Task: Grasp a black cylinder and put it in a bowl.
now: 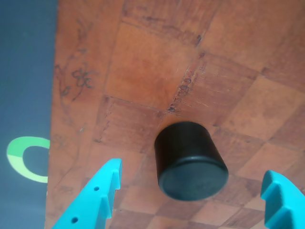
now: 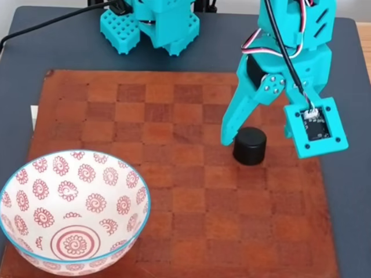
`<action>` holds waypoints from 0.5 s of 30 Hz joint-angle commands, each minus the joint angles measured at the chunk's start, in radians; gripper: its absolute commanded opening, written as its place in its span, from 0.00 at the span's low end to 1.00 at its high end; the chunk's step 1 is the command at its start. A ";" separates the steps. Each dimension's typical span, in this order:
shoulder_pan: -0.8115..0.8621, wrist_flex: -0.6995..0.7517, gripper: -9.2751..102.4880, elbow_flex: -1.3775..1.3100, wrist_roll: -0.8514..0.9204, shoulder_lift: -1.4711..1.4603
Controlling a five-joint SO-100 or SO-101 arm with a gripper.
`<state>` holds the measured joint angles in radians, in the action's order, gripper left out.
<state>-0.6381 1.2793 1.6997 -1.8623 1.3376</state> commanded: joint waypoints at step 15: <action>0.031 0.011 0.41 -0.029 -0.006 -0.063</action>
<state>-0.6228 1.2809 1.6981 -1.8623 1.2686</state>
